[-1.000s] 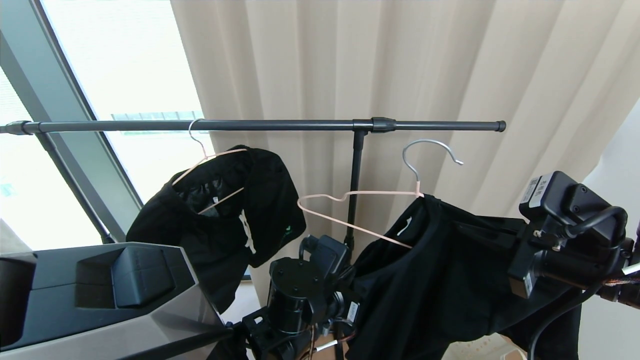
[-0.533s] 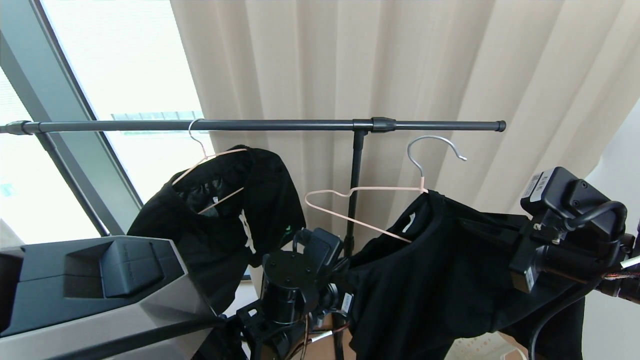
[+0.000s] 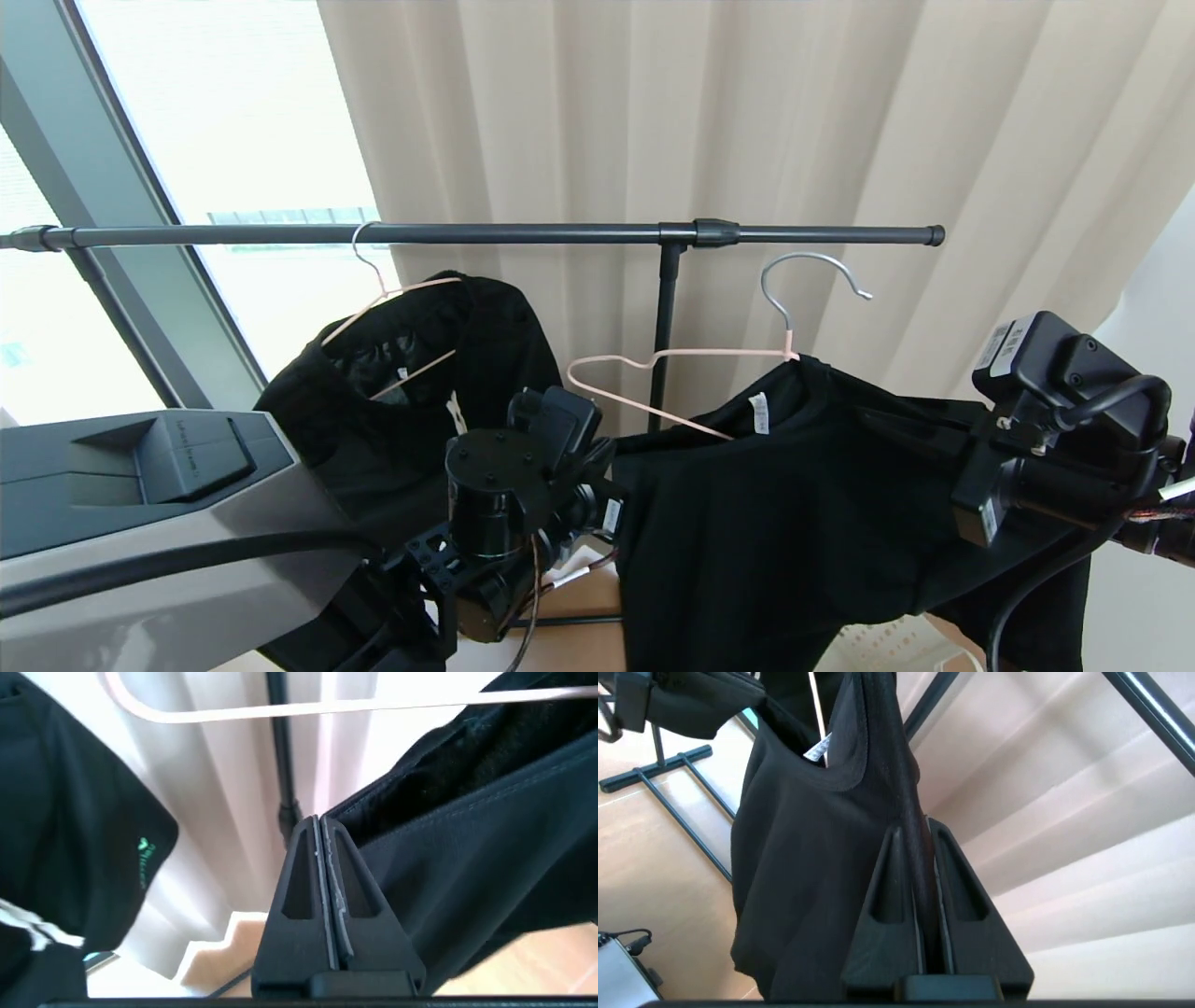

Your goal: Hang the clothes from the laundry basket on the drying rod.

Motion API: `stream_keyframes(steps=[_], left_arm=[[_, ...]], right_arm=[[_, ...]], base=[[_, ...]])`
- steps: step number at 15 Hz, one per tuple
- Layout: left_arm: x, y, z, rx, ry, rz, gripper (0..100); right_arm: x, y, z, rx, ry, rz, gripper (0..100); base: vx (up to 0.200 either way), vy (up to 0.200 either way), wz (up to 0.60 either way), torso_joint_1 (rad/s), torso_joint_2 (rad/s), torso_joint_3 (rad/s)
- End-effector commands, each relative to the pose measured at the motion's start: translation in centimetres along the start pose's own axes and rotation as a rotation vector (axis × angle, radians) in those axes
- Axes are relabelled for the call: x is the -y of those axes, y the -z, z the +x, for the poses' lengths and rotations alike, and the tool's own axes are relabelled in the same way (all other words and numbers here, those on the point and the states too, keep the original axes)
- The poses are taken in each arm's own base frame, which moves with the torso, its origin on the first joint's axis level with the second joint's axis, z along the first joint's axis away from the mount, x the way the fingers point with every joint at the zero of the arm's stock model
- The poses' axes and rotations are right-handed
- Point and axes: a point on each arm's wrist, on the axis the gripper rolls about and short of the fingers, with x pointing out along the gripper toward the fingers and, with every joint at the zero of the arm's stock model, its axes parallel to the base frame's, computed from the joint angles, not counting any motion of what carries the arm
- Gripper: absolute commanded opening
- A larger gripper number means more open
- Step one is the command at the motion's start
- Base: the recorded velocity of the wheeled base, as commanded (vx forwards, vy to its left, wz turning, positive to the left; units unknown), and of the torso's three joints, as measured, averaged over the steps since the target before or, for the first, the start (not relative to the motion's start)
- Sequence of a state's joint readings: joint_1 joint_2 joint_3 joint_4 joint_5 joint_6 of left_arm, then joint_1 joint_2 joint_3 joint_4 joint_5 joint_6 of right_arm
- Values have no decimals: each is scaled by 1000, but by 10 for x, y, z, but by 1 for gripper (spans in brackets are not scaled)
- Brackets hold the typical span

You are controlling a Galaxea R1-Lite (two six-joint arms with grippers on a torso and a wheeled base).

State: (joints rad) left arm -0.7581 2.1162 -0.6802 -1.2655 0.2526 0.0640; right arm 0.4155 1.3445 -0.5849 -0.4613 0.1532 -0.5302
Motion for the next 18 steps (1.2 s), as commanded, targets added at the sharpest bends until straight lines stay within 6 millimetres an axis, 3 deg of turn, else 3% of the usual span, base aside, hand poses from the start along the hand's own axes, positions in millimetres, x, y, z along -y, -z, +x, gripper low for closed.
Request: stream_keyframes(steps=[1, 11, 18], left_arm=[[-6, -1, 1, 1, -18, -2, 0], [-45, -21, 3, 67, -132, -25, 0], [-60, -31, 4, 99, -175, -33, 0]], right_arm=[[0, 0, -1, -1, -1, 0, 0], [-1, 0, -6, 9, 5, -2, 0], [-2, 1, -9, 7, 2, -4, 0]], base=[[0, 0, 0, 0, 0, 0], [0, 0, 0, 0, 0, 0], [0, 0, 0, 0, 0, 0]])
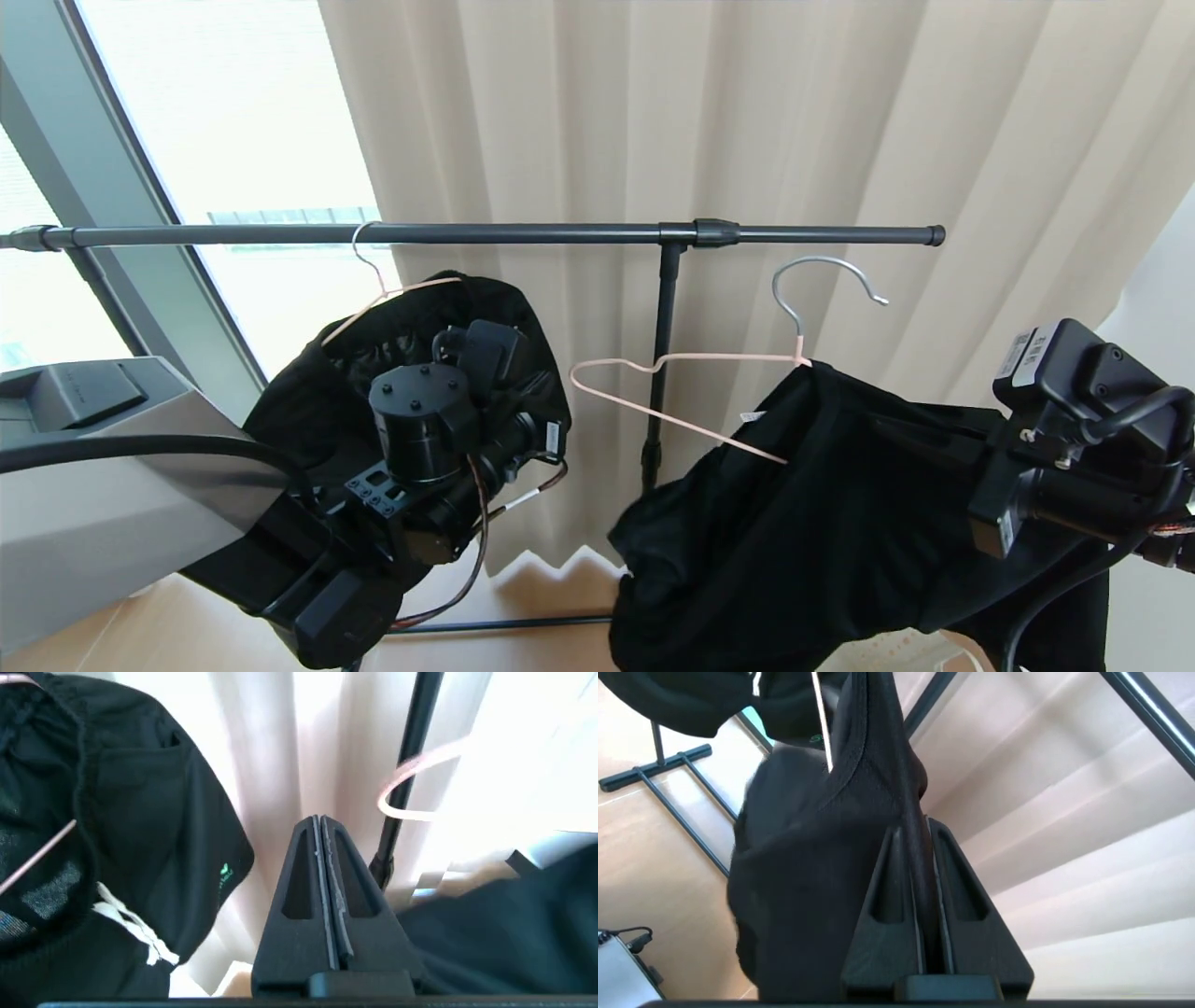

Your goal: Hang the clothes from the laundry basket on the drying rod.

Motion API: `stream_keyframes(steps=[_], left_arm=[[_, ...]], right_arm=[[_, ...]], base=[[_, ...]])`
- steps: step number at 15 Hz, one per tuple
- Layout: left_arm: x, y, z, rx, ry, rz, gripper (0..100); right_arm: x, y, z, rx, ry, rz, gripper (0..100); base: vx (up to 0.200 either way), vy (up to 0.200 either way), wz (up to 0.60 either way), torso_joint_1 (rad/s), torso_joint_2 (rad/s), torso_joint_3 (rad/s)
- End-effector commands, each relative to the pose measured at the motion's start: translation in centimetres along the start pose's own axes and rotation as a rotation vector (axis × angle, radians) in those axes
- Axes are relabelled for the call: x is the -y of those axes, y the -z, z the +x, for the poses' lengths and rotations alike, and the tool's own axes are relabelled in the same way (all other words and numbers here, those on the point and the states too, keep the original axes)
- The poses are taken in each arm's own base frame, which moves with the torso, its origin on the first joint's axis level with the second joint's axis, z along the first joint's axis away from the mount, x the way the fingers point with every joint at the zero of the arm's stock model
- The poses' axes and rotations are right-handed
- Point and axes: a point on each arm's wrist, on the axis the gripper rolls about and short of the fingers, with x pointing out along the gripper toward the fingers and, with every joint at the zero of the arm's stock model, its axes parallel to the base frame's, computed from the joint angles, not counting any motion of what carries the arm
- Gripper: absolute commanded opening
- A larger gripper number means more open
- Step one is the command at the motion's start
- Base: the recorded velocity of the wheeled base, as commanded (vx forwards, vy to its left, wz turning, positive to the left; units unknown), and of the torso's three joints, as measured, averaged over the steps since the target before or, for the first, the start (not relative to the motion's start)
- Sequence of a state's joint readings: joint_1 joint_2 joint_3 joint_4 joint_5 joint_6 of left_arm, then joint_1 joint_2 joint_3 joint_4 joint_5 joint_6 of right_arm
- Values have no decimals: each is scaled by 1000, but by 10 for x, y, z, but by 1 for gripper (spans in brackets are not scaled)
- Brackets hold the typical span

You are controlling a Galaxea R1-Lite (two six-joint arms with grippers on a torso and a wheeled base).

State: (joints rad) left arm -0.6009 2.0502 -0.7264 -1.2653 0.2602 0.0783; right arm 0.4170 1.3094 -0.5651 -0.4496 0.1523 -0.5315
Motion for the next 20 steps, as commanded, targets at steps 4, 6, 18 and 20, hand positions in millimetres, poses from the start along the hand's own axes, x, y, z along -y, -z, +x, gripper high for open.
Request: stream_keyframes(steps=[4, 6, 18, 20], left_arm=[[-3, -6, -3, 24, 0, -10, 0], [1, -7, -6, 38, 29, -15, 0], [56, -4, -57, -28, 405, -115, 100], [70, 8, -53, -71, 431, -143, 100]], right_arm=[[0, 0, 0, 1, -2, -1, 0], [0, 0, 1, 0, -3, 0, 0], [3, -6, 10, 17, -8, 156, 0], [-4, -8, 12, 21, -44, 158, 0]], base=[[0, 0, 0, 0, 0, 0], [0, 0, 0, 0, 0, 0], [0, 0, 0, 0, 0, 0], [0, 0, 0, 0, 0, 0]])
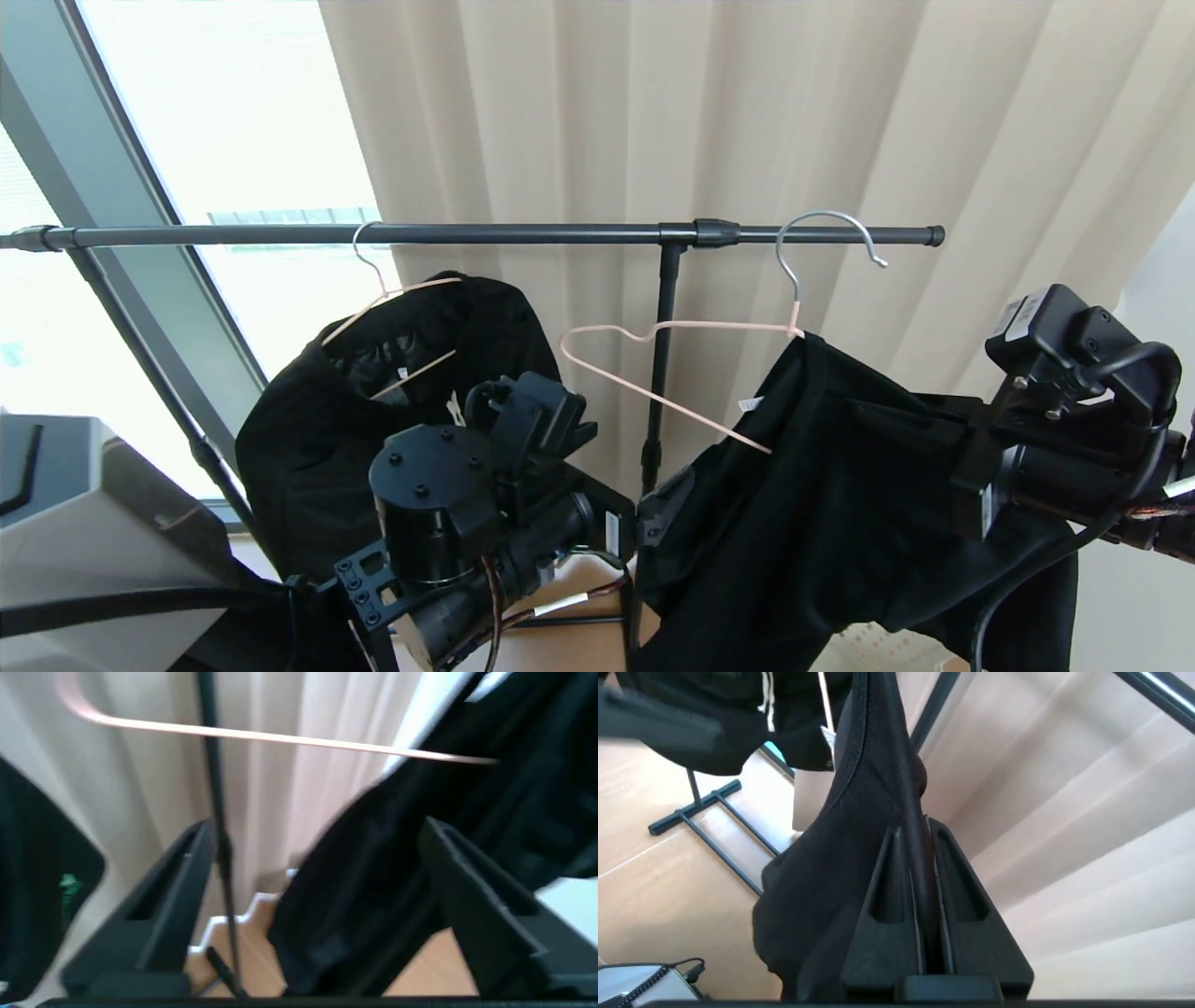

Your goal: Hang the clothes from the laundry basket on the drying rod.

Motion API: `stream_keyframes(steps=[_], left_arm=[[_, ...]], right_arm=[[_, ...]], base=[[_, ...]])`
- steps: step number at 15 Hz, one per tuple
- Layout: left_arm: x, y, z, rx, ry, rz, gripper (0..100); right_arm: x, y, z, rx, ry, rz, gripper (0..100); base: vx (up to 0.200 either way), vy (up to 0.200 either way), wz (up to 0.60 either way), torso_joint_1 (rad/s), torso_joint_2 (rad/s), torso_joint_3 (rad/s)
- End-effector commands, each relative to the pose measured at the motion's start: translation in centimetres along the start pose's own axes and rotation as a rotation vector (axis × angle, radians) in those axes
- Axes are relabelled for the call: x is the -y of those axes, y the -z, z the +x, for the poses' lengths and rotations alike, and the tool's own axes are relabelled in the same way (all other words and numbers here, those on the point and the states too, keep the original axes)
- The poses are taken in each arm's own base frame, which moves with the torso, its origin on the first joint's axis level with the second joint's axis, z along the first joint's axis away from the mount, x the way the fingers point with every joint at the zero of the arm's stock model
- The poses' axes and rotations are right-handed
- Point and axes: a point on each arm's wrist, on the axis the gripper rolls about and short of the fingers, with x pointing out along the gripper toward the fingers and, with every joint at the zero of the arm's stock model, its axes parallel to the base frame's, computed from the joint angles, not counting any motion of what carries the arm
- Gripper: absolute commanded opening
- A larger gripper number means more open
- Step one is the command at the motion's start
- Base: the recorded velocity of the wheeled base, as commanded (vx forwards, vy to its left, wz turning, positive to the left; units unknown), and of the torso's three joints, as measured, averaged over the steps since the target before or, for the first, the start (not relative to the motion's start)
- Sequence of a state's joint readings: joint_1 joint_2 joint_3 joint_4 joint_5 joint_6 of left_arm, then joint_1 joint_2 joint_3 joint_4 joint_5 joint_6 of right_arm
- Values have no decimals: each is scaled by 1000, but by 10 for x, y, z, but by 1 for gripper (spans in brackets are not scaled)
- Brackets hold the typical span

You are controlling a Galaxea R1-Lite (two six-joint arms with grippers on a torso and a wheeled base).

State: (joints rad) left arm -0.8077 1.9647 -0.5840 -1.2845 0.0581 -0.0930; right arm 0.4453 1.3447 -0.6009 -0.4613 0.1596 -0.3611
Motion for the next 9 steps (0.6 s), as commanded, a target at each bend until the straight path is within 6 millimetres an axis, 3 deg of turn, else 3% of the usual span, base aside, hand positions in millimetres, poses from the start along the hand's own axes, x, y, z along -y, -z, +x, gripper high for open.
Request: stream_keyframes(steps=[1, 6, 9], left_arm=[[10, 15, 9, -42, 28, -19, 100], [23, 33, 17, -84, 48, -22, 100], [23, 31, 22, -65, -1, -23, 100]], right_arm=[[-5, -1, 3, 0, -29, 2, 0], [-16, -4, 3, 13, -74, 28, 0], [-16, -4, 0, 18, -76, 27, 0]], base=[[0, 0, 0, 0, 0, 0], [0, 0, 0, 0, 0, 0], [0, 0, 0, 0, 0, 0]])
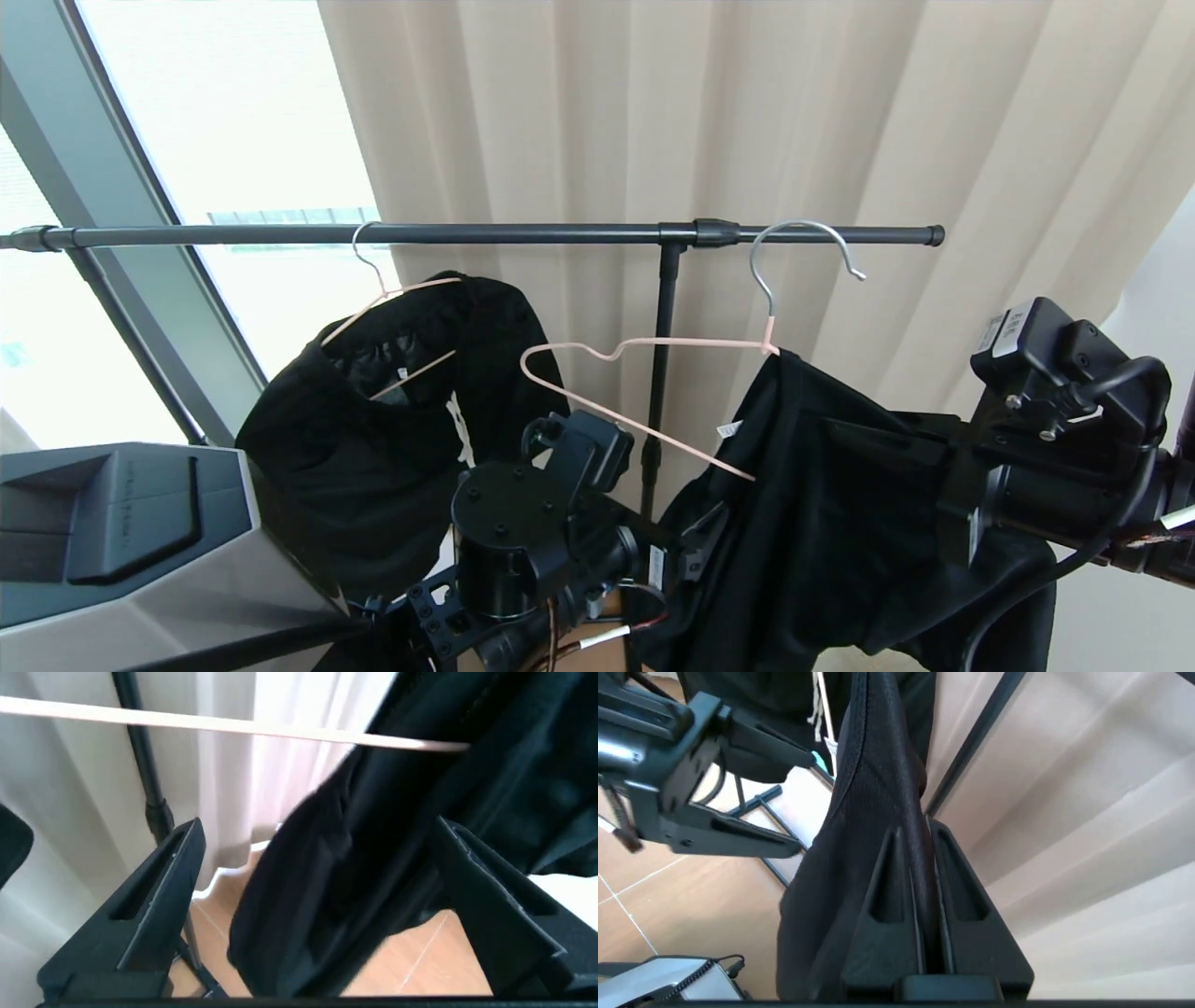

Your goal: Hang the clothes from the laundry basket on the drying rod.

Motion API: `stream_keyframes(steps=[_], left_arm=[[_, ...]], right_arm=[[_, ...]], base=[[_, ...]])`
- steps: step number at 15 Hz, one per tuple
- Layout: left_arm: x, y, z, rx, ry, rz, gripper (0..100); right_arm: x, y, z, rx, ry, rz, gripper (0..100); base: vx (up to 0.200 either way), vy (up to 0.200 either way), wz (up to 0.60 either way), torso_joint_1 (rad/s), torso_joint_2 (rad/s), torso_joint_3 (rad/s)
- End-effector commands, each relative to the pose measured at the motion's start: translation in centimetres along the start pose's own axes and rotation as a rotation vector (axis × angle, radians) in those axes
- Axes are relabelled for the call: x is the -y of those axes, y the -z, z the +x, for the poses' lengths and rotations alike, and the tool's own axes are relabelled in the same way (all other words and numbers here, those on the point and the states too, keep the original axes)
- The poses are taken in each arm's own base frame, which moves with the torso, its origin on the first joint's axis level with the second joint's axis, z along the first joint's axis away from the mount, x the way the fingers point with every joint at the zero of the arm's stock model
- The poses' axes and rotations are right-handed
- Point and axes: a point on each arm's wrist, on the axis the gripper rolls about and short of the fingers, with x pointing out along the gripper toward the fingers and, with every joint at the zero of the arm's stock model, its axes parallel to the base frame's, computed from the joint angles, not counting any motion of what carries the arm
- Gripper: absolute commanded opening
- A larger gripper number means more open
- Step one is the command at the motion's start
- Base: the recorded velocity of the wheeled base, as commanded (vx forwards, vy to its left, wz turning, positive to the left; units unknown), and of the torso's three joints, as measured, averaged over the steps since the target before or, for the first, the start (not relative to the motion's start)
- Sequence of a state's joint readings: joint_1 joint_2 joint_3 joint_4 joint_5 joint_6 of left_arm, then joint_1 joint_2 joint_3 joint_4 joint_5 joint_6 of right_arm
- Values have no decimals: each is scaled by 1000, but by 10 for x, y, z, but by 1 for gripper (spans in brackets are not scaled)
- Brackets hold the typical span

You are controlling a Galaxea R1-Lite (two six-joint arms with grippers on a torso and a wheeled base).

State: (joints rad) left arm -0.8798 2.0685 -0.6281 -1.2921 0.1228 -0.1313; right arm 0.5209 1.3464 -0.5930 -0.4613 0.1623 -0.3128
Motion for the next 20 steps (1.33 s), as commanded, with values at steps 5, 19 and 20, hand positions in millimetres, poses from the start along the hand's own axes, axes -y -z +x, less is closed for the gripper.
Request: stream_keyframes(steps=[5, 19, 20], left_arm=[[1, 10, 21, 9, -102, 1, 100], [-10, 34, 37, -38, -193, 47, 100], [-13, 32, 38, -29, -209, 45, 0]], right_arm=[[-4, -3, -8, 37, -37, -9, 0], [-1, -17, -27, 116, -1, 14, 0], [4, -16, -26, 107, 21, 20, 0]], base=[[0, 0, 0, 0, 0, 0], [0, 0, 0, 0, 0, 0], [0, 0, 0, 0, 0, 0]])
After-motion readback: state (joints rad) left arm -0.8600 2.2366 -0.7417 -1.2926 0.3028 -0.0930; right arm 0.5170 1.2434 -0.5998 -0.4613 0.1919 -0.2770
